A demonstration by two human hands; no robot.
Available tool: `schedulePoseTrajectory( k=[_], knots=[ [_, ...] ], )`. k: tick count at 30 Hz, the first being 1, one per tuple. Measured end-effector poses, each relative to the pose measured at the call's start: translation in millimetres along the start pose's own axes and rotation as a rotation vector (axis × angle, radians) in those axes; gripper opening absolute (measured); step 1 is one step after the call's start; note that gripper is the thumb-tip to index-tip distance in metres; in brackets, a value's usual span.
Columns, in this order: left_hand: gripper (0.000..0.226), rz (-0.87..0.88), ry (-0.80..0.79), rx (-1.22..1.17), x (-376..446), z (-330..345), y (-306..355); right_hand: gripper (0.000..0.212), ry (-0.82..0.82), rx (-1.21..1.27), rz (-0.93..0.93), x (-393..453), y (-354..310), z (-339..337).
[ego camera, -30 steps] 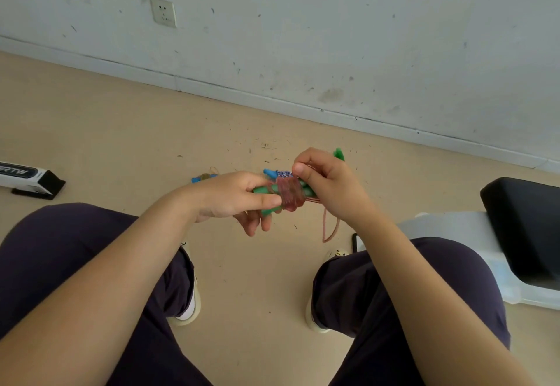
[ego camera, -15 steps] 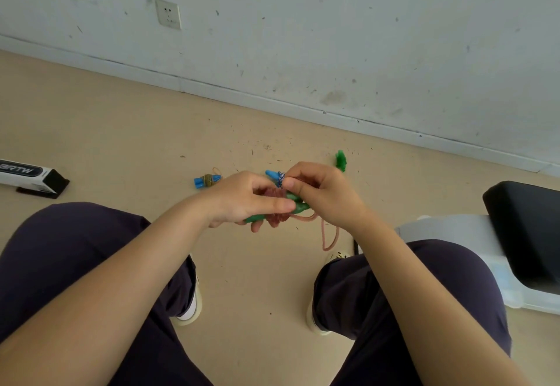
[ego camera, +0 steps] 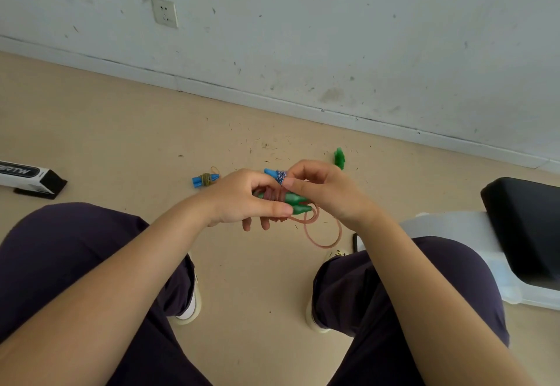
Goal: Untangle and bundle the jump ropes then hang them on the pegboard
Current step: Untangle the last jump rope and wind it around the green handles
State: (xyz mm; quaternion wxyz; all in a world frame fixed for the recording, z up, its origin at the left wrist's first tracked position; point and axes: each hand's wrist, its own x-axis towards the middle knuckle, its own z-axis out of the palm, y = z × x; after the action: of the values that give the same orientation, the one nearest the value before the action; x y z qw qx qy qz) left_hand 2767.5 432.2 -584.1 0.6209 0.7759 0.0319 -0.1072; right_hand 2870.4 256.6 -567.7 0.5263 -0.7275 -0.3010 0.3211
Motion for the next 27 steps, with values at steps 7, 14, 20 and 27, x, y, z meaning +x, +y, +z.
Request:
schedulePoseTrajectory(
  k=[7, 14, 20, 27],
  knots=[
    [0.043, 0.103, 0.24, -0.295, 2, -6, 3, 0.029, -0.126, 0.186, -0.053, -1, 0, -3],
    [0.042, 0.035, 0.306, -0.622, 3, -13, 10, 0.02, -0.003, 0.157, -0.007, 4, 8, 3],
    [0.029, 0.008, 0.342, -0.606, 3, -16, 10, 0.025, 0.066, -0.162, 0.005, 4, 3, 3],
    [0.015, -0.039, 0.619, -0.374, 15, -12, -4, 0.028, 0.125, -0.407, -0.111, 0, -6, 12]
  ],
)
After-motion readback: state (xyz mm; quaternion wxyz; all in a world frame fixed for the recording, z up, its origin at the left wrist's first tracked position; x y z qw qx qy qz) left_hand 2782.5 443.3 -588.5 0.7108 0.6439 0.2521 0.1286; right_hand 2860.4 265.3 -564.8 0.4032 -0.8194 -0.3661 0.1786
